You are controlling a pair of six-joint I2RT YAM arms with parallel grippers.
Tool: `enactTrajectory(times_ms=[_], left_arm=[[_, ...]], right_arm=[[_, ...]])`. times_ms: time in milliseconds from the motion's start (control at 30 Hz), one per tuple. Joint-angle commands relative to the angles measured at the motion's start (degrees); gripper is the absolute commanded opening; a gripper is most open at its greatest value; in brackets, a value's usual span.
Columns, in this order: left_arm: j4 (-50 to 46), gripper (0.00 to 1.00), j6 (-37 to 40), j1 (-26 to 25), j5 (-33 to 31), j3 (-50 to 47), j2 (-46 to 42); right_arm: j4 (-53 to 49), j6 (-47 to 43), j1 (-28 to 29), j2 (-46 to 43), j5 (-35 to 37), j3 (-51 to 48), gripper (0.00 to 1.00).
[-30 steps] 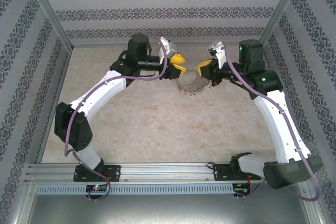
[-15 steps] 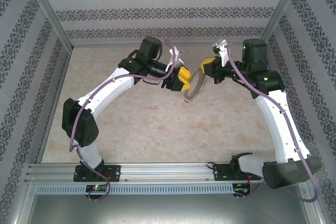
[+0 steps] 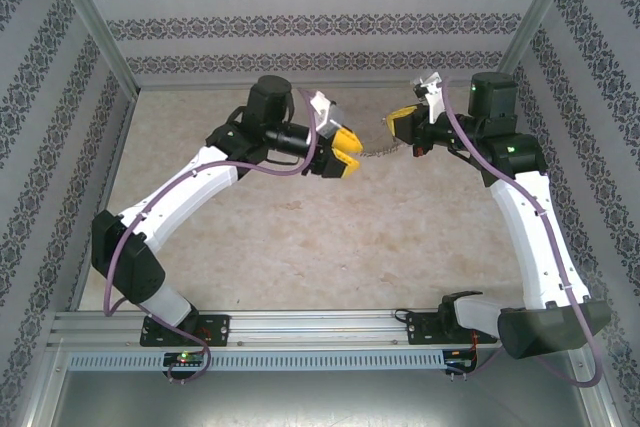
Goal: Put the keys on the keyring
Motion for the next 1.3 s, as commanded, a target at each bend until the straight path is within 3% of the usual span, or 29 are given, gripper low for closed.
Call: enactTrajectory(times_ms=[0, 567, 867, 1033, 1267], left_arm=[[5.3, 0.44, -1.5, 1.8, -4.7, 1.2, 0.2], [1.2, 0.4, 0.5, -0.9, 3.3, 8.8, 4.6], [2.6, 0.41, -0.4, -2.9, -2.3, 9.3, 6.5], [6.9, 0.41, -0.1, -2.0, -8.0, 4.9, 2.9], [2.5, 0.41, 1.2, -1.7, -6.7, 6.9, 3.5]], right_arm=[[1.5, 0.2, -0.9, -0.9, -5.6, 1.8, 0.0], [2.5, 2.8, 0.2, -2.2, -8.2, 0.6, 0.0], [1.9, 2.1, 1.8, -2.6, -7.9, 0.6, 0.0], [0.8, 1.3, 1.8, -2.6, -8.2, 0.8, 0.0], [1.0, 1.3, 1.9, -2.9, -8.1, 0.6, 0.0]])
